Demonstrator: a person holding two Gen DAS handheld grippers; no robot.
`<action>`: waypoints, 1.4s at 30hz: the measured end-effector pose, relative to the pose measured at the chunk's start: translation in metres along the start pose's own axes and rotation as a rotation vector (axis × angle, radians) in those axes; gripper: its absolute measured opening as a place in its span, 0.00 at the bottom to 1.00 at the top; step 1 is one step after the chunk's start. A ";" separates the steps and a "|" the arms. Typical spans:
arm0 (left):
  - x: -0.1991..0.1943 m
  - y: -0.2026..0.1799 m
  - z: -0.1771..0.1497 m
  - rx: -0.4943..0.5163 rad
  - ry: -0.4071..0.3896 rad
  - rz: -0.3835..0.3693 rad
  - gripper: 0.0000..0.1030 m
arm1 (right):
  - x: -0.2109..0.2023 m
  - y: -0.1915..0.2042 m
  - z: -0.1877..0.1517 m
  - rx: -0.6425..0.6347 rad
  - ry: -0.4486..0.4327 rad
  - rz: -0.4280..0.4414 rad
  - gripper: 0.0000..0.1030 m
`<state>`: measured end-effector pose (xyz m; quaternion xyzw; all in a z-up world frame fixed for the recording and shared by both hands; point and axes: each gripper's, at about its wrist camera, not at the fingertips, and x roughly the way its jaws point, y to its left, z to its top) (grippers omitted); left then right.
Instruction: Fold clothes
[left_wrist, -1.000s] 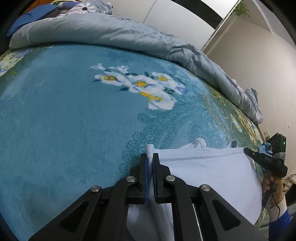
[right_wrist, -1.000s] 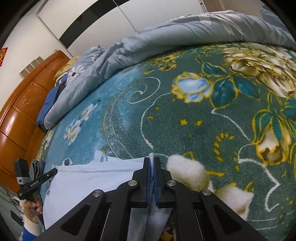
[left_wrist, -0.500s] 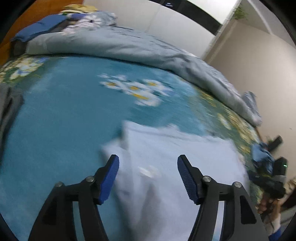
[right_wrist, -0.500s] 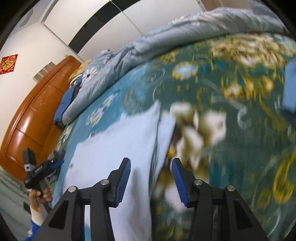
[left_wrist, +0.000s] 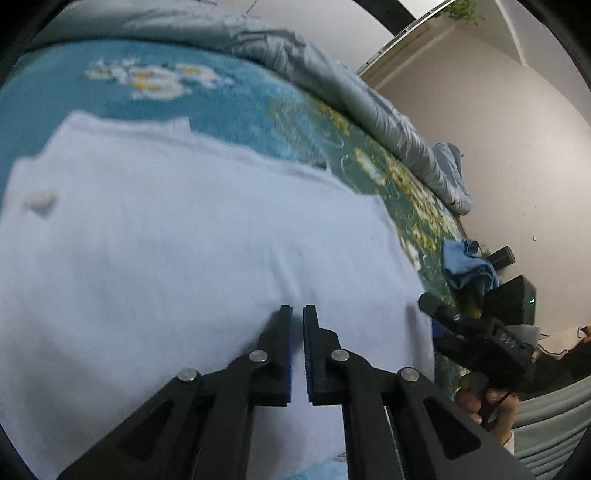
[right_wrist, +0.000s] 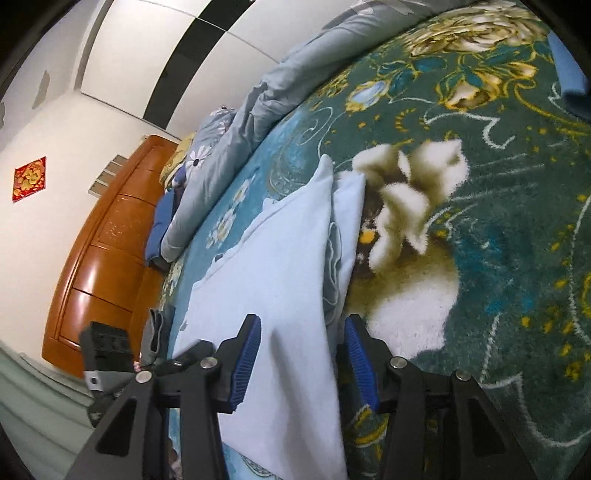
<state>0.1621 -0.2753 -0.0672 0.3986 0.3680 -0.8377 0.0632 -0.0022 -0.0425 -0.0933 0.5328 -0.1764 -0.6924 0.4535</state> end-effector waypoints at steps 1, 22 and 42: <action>0.005 0.001 -0.003 -0.004 0.006 0.001 0.02 | 0.001 0.000 0.000 -0.002 0.003 0.001 0.46; -0.060 0.011 -0.016 -0.005 -0.166 0.027 0.02 | -0.020 0.117 0.012 -0.203 -0.029 -0.152 0.11; -0.145 0.147 -0.038 -0.318 -0.251 0.062 0.02 | 0.188 0.294 -0.079 -0.624 0.287 -0.400 0.11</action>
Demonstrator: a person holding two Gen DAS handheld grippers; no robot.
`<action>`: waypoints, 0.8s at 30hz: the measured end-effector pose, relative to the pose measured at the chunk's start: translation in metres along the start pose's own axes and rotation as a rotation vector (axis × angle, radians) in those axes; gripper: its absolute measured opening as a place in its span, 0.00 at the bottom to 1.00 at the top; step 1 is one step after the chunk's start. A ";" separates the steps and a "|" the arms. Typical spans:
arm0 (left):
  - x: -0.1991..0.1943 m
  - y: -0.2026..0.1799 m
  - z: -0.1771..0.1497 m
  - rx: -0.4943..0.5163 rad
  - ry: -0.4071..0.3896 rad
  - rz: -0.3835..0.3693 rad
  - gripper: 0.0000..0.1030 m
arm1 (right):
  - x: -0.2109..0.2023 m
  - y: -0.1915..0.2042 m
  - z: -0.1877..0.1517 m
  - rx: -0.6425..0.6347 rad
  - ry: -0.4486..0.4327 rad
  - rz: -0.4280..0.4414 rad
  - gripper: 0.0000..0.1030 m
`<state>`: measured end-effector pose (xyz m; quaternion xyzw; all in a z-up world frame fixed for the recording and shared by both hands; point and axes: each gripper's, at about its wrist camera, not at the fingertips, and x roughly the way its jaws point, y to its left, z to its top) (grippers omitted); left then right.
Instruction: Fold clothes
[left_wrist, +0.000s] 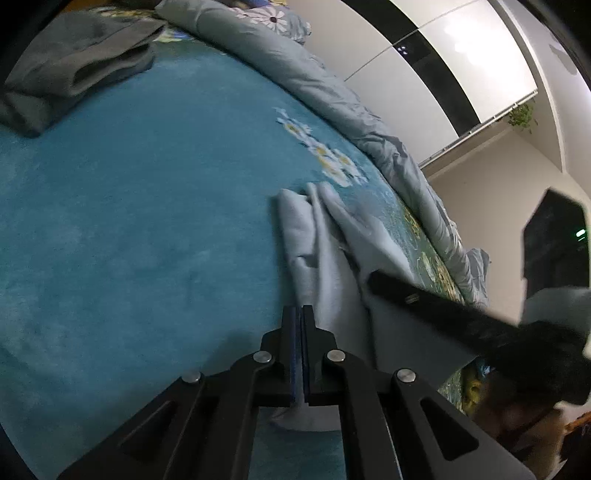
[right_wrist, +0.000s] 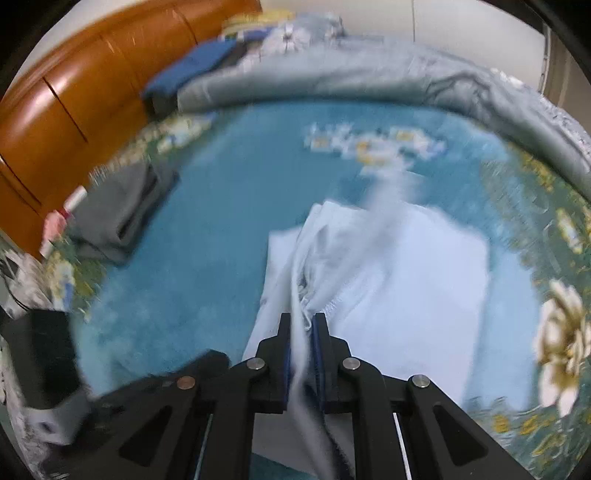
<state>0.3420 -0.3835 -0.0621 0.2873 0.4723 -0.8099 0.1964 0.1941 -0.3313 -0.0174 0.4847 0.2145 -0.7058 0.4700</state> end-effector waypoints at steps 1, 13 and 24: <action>-0.001 0.003 0.001 -0.005 0.001 -0.002 0.02 | 0.006 0.002 -0.002 0.001 0.010 -0.003 0.12; 0.002 -0.003 0.016 0.011 0.023 -0.134 0.14 | -0.037 -0.031 -0.032 0.053 -0.069 0.224 0.20; 0.064 -0.071 0.051 0.276 0.086 -0.069 0.43 | -0.066 -0.122 -0.083 0.285 -0.120 0.191 0.20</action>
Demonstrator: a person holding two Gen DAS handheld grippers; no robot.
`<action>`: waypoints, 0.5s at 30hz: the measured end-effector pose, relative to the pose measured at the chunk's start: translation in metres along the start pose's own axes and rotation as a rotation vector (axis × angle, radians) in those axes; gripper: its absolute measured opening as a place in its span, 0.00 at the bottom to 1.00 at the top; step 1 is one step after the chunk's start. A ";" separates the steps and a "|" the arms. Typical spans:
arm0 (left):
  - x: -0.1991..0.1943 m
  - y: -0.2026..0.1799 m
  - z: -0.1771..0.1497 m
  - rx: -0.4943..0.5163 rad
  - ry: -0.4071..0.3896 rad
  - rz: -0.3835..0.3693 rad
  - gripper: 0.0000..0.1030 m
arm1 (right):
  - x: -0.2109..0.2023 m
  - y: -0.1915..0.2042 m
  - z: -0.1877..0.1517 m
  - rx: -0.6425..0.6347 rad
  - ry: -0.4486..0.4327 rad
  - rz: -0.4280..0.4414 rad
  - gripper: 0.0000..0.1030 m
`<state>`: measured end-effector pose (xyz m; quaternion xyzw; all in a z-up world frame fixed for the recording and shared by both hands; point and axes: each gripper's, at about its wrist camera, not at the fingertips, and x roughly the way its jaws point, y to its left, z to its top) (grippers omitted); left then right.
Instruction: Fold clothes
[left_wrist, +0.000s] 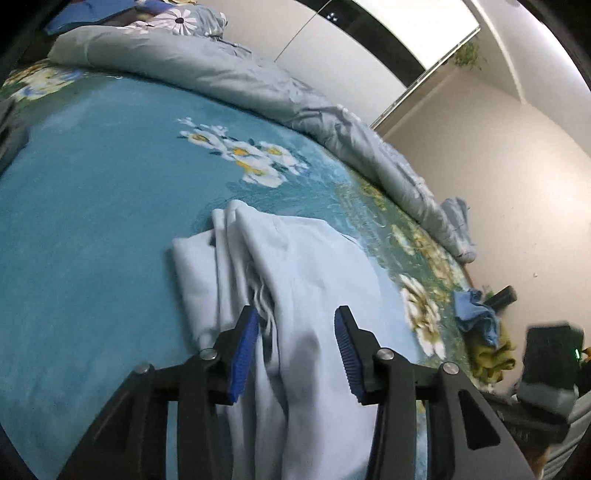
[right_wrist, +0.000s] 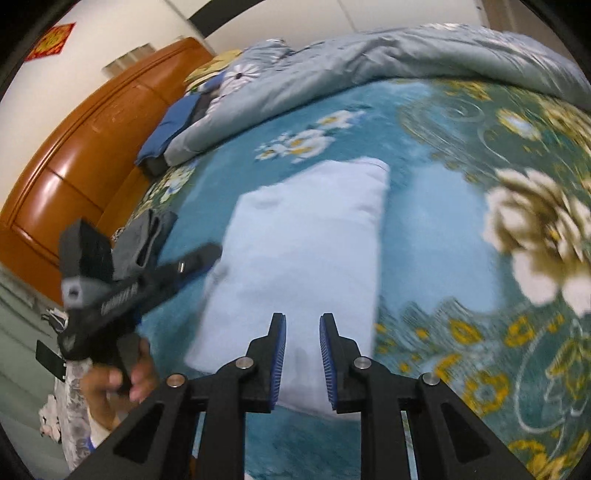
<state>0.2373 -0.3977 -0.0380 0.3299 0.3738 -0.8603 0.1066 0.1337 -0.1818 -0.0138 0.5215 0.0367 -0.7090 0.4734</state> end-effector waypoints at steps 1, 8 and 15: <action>0.004 0.002 0.003 -0.010 0.011 0.001 0.43 | -0.002 -0.006 -0.003 0.013 0.001 -0.001 0.20; 0.016 0.013 0.009 -0.035 0.023 0.020 0.06 | -0.004 -0.031 -0.014 0.075 0.001 0.022 0.20; 0.020 0.034 0.003 -0.079 0.042 -0.020 0.09 | 0.008 -0.028 -0.025 0.054 0.022 0.042 0.20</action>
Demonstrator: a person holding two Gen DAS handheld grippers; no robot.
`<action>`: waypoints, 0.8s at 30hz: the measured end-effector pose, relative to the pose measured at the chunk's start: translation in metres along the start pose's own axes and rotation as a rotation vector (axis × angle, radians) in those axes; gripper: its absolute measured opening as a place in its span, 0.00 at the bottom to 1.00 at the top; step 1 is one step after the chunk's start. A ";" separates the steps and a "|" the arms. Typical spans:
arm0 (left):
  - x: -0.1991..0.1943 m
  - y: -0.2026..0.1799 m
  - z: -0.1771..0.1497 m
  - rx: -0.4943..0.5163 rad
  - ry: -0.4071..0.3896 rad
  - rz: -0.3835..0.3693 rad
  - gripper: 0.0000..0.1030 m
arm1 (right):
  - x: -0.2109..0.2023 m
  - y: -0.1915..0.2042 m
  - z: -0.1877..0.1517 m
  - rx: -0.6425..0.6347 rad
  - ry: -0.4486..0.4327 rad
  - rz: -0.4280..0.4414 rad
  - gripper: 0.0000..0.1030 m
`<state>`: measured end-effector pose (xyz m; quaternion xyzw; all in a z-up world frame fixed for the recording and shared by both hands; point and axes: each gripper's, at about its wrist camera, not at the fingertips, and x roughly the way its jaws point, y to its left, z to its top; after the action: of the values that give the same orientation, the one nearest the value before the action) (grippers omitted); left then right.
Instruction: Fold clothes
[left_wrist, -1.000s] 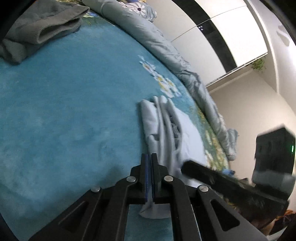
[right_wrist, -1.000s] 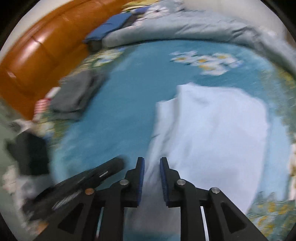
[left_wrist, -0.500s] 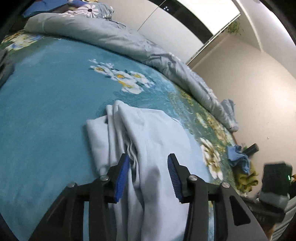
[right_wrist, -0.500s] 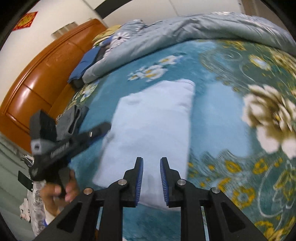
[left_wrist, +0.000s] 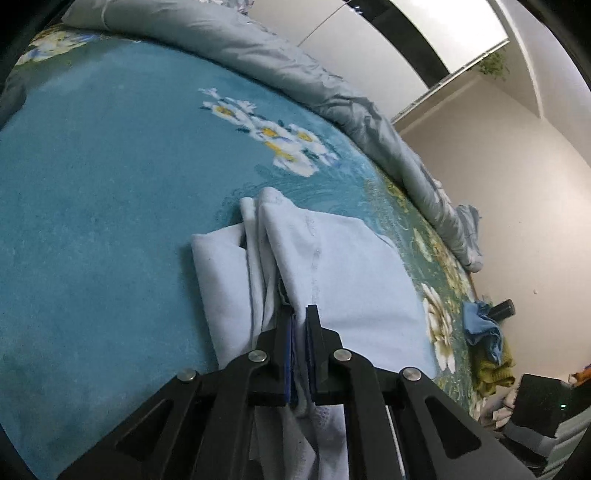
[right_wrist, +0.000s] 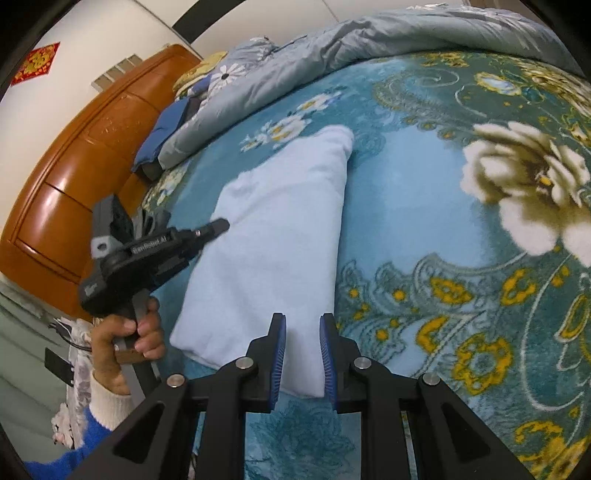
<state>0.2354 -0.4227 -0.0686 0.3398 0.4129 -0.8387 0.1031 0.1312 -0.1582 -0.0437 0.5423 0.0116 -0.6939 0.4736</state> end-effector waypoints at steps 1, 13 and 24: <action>-0.002 -0.002 0.000 0.013 -0.001 -0.010 0.09 | 0.002 0.000 -0.002 0.000 0.005 0.002 0.20; 0.002 0.022 0.037 -0.015 -0.006 0.138 0.68 | 0.011 -0.020 -0.018 0.095 -0.014 0.080 0.29; 0.016 0.017 0.039 -0.024 0.036 0.023 0.19 | 0.015 -0.031 -0.035 0.195 -0.033 0.179 0.30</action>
<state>0.2120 -0.4616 -0.0725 0.3585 0.4208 -0.8261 0.1094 0.1368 -0.1318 -0.0848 0.5733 -0.1122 -0.6556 0.4785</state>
